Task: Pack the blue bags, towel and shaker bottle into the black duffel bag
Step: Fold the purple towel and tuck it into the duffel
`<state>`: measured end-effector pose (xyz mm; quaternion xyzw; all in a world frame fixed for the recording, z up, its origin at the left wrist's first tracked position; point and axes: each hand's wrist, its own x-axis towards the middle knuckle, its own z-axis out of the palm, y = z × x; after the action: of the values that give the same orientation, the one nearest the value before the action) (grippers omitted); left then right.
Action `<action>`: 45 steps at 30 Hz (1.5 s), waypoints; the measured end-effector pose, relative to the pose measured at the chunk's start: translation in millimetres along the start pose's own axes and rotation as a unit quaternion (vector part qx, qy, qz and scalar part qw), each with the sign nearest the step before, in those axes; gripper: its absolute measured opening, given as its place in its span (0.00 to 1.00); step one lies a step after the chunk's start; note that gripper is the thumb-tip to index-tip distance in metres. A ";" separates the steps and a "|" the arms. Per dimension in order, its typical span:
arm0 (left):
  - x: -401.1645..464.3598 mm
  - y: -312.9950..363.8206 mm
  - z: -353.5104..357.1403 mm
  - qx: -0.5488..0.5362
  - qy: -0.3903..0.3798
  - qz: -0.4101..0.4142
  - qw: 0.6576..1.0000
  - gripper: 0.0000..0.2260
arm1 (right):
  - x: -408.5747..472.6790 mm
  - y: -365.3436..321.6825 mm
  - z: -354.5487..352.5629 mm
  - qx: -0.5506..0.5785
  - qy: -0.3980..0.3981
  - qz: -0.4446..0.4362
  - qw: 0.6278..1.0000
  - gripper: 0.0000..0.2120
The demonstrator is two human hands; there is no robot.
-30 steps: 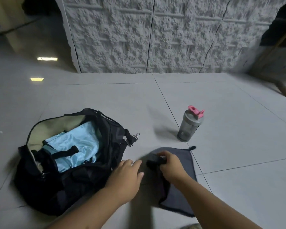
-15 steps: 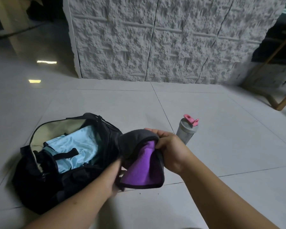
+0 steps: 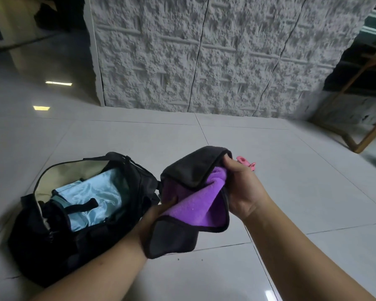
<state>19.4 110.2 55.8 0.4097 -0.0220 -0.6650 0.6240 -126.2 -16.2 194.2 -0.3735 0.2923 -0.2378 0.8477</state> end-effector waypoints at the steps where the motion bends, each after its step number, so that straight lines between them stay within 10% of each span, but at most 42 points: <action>1: -0.2 3.1 4.4 0.024 0.004 0.004 1.000 0.17 | 0.4 -0.4 -0.9 -0.031 0.023 -0.010 0.999 0.22; 11: -29.5 72.7 -1.8 0.241 0.138 0.060 0.959 0.12 | 29.8 6.8 -51.3 -0.156 0.223 0.038 0.962 0.17; 19: -44.1 86.5 -9.6 0.026 0.032 0.087 0.995 0.21 | 27.3 20.2 -65.1 -0.128 0.240 0.067 0.960 0.14; 26: -32.6 67.9 -5.8 0.209 0.096 0.105 0.968 0.11 | 28.7 25.3 -75.6 -0.098 0.248 0.075 0.961 0.10; 45: -38.3 77.1 -6.8 0.261 0.221 0.317 0.885 0.12 | 24.3 16.2 -88.1 -0.160 0.217 0.047 0.962 0.14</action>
<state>81.5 129.0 112.8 0.6655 -0.1853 -0.2942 0.6605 -165.2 -65.1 125.5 -0.4299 0.5205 -0.2234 0.7031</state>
